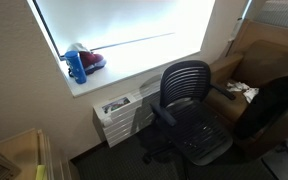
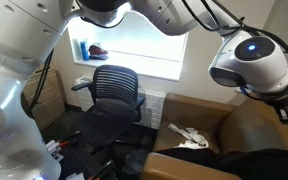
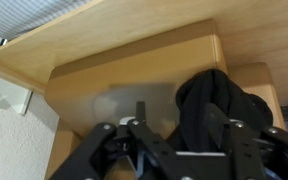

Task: Pick the black garment on the chair, put it on the sofa then move the black chair

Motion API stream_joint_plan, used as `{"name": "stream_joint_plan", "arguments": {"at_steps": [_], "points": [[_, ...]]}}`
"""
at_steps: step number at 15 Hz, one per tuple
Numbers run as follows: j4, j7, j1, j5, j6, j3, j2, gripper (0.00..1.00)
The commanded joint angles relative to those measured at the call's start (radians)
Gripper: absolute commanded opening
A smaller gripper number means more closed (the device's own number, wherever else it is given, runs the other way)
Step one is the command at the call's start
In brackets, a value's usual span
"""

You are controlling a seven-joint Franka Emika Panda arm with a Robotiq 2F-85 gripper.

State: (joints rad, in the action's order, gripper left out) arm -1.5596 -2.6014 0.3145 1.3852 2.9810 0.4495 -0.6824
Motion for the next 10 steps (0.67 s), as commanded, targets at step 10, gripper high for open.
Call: {"name": "stream_joint_plan", "arguments": {"at_steps": [10], "points": [[-0.269,0.016,-0.010,-0.241,-0.144,-0.072,0.134,1.00]]}}
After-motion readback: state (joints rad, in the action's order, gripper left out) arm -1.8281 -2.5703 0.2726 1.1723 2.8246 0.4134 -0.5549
